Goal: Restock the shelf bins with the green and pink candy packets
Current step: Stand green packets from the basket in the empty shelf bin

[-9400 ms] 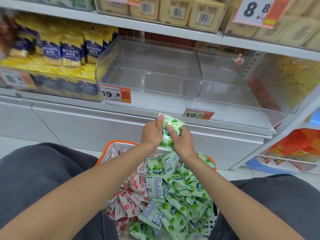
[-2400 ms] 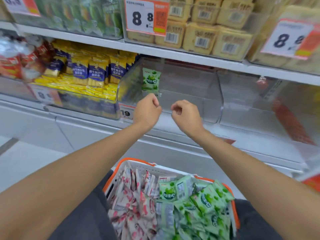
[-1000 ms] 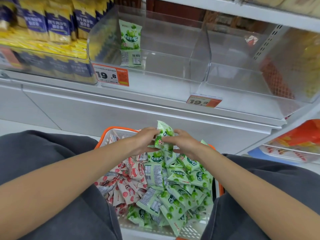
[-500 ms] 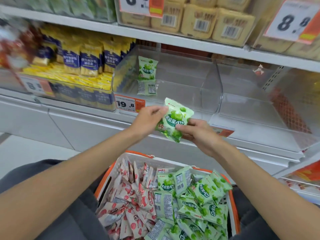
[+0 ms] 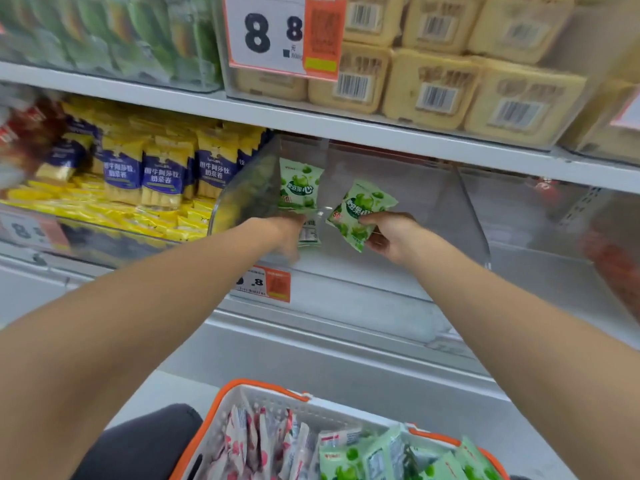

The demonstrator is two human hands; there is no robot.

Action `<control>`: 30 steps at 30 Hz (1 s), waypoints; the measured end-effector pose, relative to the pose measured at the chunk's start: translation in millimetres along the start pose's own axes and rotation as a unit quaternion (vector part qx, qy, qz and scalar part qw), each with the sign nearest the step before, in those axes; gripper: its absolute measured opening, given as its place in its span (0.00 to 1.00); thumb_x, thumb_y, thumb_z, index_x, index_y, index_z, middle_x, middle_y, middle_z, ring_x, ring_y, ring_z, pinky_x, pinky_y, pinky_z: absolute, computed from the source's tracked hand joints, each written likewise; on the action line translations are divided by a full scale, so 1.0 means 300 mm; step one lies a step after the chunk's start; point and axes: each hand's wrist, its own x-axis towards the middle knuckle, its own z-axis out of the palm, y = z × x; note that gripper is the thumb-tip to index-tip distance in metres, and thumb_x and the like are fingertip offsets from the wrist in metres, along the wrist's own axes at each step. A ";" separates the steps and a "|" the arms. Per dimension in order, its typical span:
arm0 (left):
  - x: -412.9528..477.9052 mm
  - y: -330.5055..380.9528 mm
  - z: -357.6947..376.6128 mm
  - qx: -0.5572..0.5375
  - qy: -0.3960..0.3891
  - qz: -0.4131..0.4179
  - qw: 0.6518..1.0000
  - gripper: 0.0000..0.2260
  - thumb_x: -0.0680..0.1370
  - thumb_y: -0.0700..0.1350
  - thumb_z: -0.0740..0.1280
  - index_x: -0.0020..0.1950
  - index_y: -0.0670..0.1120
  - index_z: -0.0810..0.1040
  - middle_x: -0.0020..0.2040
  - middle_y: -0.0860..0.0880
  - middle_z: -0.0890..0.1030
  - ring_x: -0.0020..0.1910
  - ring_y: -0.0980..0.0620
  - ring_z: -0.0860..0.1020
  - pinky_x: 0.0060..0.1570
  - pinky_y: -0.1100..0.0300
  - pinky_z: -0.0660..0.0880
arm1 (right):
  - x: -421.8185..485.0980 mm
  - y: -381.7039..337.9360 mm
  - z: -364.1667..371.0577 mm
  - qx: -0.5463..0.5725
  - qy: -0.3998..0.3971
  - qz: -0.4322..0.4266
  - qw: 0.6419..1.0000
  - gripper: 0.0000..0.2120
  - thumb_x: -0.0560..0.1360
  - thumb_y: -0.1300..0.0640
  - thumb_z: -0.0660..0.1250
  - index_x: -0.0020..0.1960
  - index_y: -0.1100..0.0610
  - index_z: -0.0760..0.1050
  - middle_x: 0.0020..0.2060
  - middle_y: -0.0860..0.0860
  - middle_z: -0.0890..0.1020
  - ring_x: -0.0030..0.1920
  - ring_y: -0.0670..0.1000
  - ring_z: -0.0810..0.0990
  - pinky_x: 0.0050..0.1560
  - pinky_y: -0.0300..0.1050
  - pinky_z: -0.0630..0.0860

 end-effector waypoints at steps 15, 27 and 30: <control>0.106 -0.041 -0.165 0.242 0.334 -0.034 0.911 0.20 0.78 0.30 0.54 0.70 0.37 0.67 0.66 0.35 0.71 0.64 0.35 0.72 0.57 0.46 0.74 | 0.129 0.057 0.023 -0.029 0.041 0.004 0.999 0.13 0.72 0.62 0.73 0.55 0.62 0.77 0.44 0.57 0.81 0.39 0.52 0.78 0.42 0.44 0.77; -0.263 -0.068 -0.028 -0.203 0.299 -0.019 0.932 0.15 0.81 0.37 0.58 0.66 0.42 0.76 0.59 0.42 0.81 0.57 0.43 0.79 0.57 0.53 0.75 | 0.118 0.017 0.238 -0.176 -0.033 -0.113 0.977 0.05 0.71 0.65 0.73 0.43 0.60 0.76 0.41 0.53 0.81 0.41 0.51 0.78 0.47 0.45 0.77; -0.363 -0.040 0.032 -0.211 0.323 -0.028 0.922 0.11 0.82 0.41 0.58 0.60 0.44 0.78 0.53 0.45 0.82 0.52 0.44 0.78 0.52 0.49 0.75 | 0.142 0.013 0.323 -0.249 -0.016 -0.164 0.954 0.08 0.72 0.64 0.70 0.51 0.64 0.79 0.49 0.56 0.83 0.50 0.55 0.82 0.50 0.46 0.78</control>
